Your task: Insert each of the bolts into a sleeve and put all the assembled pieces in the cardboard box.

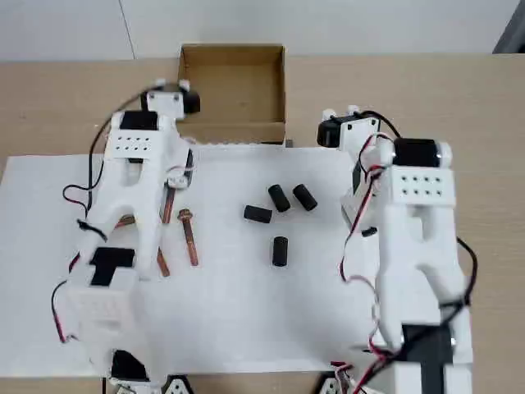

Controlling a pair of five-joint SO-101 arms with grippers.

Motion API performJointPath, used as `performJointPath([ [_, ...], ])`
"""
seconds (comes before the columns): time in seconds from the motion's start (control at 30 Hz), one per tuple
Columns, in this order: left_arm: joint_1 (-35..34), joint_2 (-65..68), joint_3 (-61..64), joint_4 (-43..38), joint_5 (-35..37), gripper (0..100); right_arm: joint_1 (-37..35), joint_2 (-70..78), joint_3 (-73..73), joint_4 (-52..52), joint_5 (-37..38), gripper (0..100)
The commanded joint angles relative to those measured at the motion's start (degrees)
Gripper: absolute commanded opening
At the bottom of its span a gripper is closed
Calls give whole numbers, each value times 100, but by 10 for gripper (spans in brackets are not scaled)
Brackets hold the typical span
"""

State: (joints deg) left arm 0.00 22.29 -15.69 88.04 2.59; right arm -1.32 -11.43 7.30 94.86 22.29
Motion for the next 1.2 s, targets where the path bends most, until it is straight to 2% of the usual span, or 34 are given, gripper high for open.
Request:
performJointPath([
  [0.0,316,-949,-400,325,9,5,31,-848,-18,312,-35,4],
  [0.23,536,-1618,-418,1222,-18,5,31,-2185,651,382,-26,4],
  [0.5,703,-3393,-259,1231,-26,5,57,-4391,1477,295,-44,4],
  [0.6,923,-4026,180,1213,0,5,57,-5138,1899,163,-563,4],
  [0.7,949,-4571,831,870,53,5,48,-5754,2303,-224,-1099,4],
  [0.87,949,-5512,2000,123,738,5,40,-6563,3042,-1068,-1591,4],
  [1.17,949,-7358,4462,-1723,1415,5,13,-7538,4510,-2237,-2268,4],
])
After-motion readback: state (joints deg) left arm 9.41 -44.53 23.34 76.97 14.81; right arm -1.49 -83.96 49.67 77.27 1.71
